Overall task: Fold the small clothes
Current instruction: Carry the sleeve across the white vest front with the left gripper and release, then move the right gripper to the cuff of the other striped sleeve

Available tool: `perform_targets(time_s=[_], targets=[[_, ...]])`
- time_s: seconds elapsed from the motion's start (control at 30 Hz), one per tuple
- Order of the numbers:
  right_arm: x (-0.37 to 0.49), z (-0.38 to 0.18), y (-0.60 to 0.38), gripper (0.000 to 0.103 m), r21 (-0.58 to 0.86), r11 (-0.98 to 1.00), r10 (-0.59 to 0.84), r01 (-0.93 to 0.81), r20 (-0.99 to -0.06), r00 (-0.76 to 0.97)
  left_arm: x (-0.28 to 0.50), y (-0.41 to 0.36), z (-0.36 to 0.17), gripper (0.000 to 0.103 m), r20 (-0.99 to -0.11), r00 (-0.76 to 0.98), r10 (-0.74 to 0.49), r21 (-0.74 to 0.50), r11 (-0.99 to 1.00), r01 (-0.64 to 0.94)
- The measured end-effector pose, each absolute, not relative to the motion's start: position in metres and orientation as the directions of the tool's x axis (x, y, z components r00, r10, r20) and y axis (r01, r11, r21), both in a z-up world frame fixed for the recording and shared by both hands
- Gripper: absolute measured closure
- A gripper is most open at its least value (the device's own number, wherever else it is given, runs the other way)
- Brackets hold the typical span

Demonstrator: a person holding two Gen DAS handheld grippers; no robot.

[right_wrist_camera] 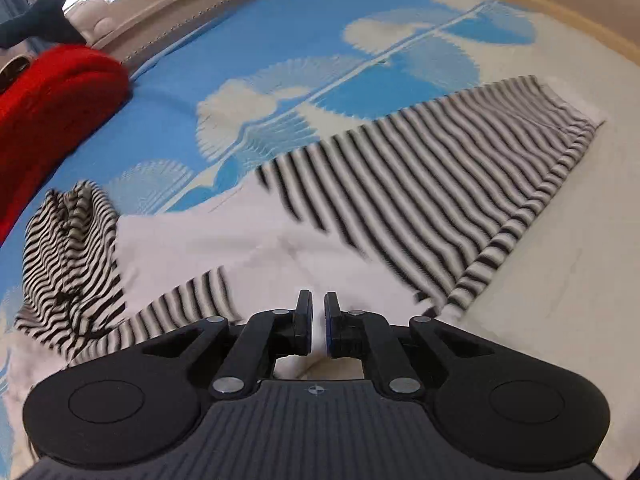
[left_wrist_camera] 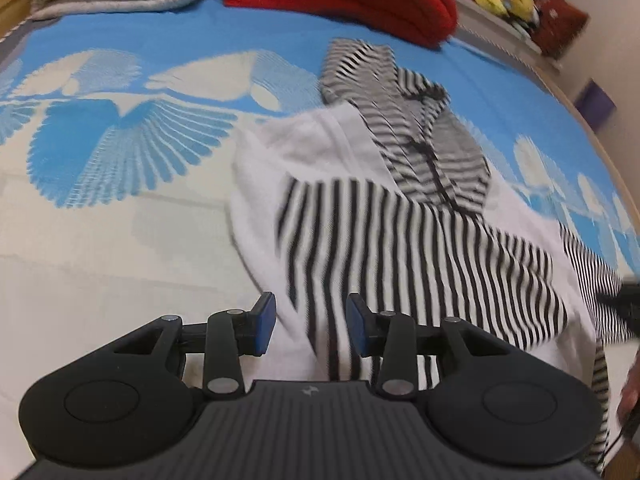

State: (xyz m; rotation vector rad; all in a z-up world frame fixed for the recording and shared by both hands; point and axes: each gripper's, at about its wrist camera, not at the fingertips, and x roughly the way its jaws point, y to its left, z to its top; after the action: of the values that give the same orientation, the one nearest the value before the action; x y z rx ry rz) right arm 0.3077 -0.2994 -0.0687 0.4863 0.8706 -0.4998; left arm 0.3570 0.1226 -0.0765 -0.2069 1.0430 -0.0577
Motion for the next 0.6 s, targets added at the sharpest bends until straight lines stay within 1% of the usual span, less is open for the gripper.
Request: perform_targets(time_s=[0.07,0.13,0.17,0.23,0.3,0.33,0.4,0.47,0.5,0.53,0.6], targets=[[0.309,-0.057,-0.293,0.092,0.212,0.811,-0.209,0.545,-0.765,0.609,0.356,0.117,-0.084,0.060,-0.859,0.481,-0.176,-0.217,0.976,-0.031],[0.310,-0.051,-0.289,0.078,0.268,0.834,-0.152,0.483,-0.729,0.667,0.355,0.110,-0.095,0.060,-0.870,0.449,-0.204,-0.237,0.971,-0.018],[0.309,-0.052,-0.290,0.075,0.294,0.835,-0.117,0.465,-0.731,0.672,0.354,0.108,-0.101,0.060,-0.876,0.434,-0.208,-0.239,0.971,-0.017],[0.313,-0.064,-0.292,0.071,0.349,0.824,-0.022,0.446,-0.766,0.642,0.351,0.101,-0.119,0.060,-0.903,0.384,-0.193,-0.224,0.974,-0.039],[0.320,-0.084,-0.294,0.066,0.345,0.817,0.039,0.462,-0.833,0.552,0.348,0.095,-0.127,0.060,-0.913,0.377,-0.154,-0.185,0.982,-0.046],[0.322,-0.095,-0.295,0.065,0.308,0.824,0.043,0.476,-0.872,0.488,0.348,0.090,-0.124,0.060,-0.916,0.381,-0.125,-0.153,0.987,-0.044],[0.324,-0.108,-0.297,0.064,0.267,0.820,0.029,0.506,-0.903,0.430,0.348,0.080,-0.114,0.060,-0.908,0.408,-0.092,-0.125,0.991,-0.055],[0.325,-0.102,-0.296,0.064,0.268,0.826,0.020,0.496,-0.893,0.449,0.346,0.070,-0.099,0.060,-0.887,0.449,-0.105,-0.144,0.988,-0.054],[0.326,-0.098,-0.295,0.063,0.259,0.838,0.011,0.480,-0.888,0.461,0.345,0.064,-0.092,0.058,-0.876,0.466,-0.121,-0.159,0.986,-0.043],[0.325,-0.094,-0.292,0.061,0.262,0.844,0.006,0.468,-0.878,0.479,0.342,0.059,-0.086,0.056,-0.865,0.482,-0.137,-0.172,0.985,-0.028],[0.323,-0.088,-0.290,0.056,0.311,0.843,0.037,0.440,-0.848,0.529,0.340,0.051,-0.083,0.051,-0.859,0.491,-0.146,-0.175,0.984,-0.014]])
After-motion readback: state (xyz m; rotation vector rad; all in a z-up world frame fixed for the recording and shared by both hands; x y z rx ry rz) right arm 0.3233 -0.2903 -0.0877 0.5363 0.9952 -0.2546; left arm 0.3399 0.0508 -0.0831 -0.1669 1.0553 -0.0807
